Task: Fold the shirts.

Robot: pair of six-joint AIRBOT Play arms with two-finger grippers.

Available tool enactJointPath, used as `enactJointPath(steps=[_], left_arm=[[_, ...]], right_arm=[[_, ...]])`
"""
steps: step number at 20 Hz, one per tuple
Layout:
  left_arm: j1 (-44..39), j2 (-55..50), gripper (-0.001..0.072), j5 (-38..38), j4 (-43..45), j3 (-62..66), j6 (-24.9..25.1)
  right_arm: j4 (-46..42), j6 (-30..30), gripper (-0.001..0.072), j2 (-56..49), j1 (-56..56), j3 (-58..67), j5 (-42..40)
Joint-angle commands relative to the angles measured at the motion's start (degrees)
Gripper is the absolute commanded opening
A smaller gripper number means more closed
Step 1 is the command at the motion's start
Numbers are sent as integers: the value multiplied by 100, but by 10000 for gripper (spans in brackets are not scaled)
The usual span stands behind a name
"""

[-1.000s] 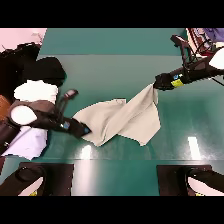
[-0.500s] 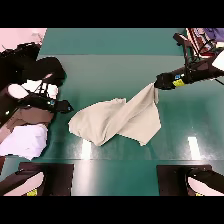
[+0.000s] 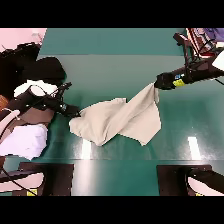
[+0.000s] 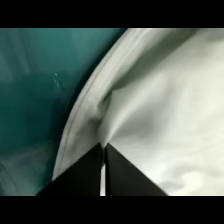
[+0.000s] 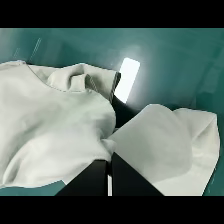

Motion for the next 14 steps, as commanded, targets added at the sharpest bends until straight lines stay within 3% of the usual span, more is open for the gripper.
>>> enactJointPath(steps=[1, 4, 9, 14], left_arm=[[116, 72, 26, -313, -50, 662, -369], [424, 981, 26, -208, -48, 1775, -695], [649, 2627, 27, -103, -42, 3980, -833], [649, 3469, 27, -11, -37, 5366, -866]], right_arm=[[-2, -111, 14, 70, -197, 201, 63], [-4, -354, 14, 304, -643, 1014, 197], [-4, -656, 14, 833, -1191, 2699, 219], [-7, -664, 14, 1257, -1488, 3685, 367]])
